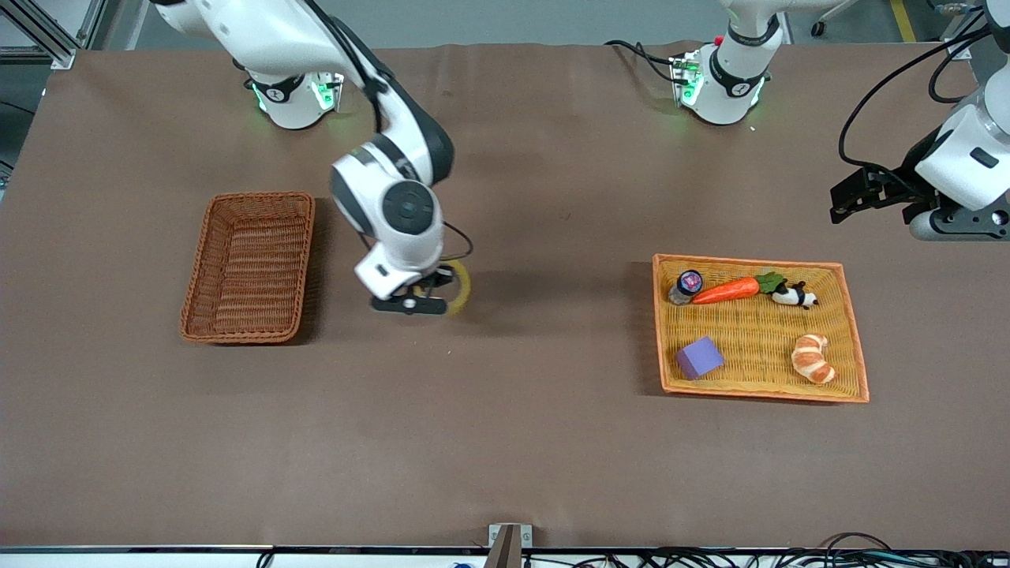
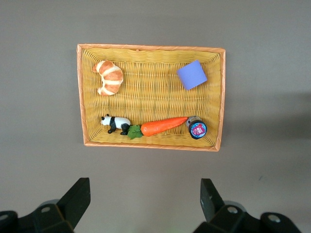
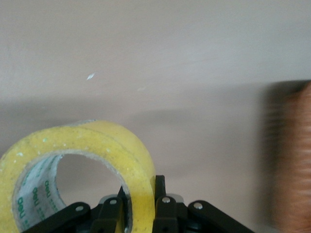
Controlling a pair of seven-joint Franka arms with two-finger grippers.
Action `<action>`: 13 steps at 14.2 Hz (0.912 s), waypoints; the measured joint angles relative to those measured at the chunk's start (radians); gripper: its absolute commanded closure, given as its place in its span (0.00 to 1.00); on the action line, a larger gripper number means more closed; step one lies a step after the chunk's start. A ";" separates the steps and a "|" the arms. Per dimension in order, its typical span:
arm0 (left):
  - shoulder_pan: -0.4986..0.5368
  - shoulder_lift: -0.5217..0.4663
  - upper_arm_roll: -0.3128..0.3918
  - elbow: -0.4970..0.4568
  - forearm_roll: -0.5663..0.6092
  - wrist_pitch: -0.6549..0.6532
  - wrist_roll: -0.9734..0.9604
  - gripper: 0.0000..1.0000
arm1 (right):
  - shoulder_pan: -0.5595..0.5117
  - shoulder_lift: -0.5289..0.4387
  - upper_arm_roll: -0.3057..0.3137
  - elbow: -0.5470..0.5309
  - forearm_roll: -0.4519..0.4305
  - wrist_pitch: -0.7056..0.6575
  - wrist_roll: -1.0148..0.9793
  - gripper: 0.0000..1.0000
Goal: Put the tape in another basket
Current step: 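Carry the tape with the right gripper over the wicker basket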
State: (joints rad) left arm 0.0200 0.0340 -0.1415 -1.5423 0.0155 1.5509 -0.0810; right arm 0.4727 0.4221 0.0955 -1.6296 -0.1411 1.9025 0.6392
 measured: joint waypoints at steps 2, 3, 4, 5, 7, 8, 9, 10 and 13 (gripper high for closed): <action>-0.001 0.000 0.000 0.000 0.000 0.000 0.000 0.00 | -0.131 -0.126 -0.003 -0.007 0.030 -0.126 -0.199 1.00; -0.001 0.000 0.000 -0.001 0.000 0.000 0.000 0.00 | -0.206 -0.181 -0.007 -0.024 0.042 -0.164 -0.313 1.00; -0.001 0.000 0.000 -0.001 0.000 0.000 0.000 0.00 | -0.271 -0.229 -0.019 -0.054 0.046 -0.179 -0.423 1.00; -0.001 0.000 -0.001 -0.001 0.000 0.000 0.000 0.00 | -0.310 -0.271 -0.056 -0.099 0.048 -0.182 -0.527 1.00; -0.002 0.000 -0.001 -0.001 0.000 0.000 0.000 0.00 | -0.332 -0.336 -0.162 -0.198 0.052 -0.179 -0.678 1.00; -0.002 0.000 -0.001 -0.001 0.000 0.000 0.000 0.00 | -0.334 -0.360 -0.209 -0.251 0.053 -0.168 -0.719 1.00; -0.002 0.000 -0.001 -0.001 0.000 0.000 0.000 0.00 | -0.334 -0.377 -0.246 -0.305 0.053 -0.141 -0.744 1.00; -0.002 0.000 -0.001 -0.001 0.000 0.000 0.000 0.00 | -0.334 -0.388 -0.272 -0.363 0.054 -0.093 -0.759 0.99; -0.002 0.000 -0.001 -0.001 0.000 0.000 0.000 0.00 | -0.333 -0.391 -0.299 -0.552 0.056 0.139 -0.765 0.99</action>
State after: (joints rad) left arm 0.0181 0.0340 -0.1423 -1.5431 0.0155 1.5510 -0.0810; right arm 0.1397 0.0314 -0.2035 -2.1815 -0.0850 2.0416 -0.1256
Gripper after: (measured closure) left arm 0.000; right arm 0.789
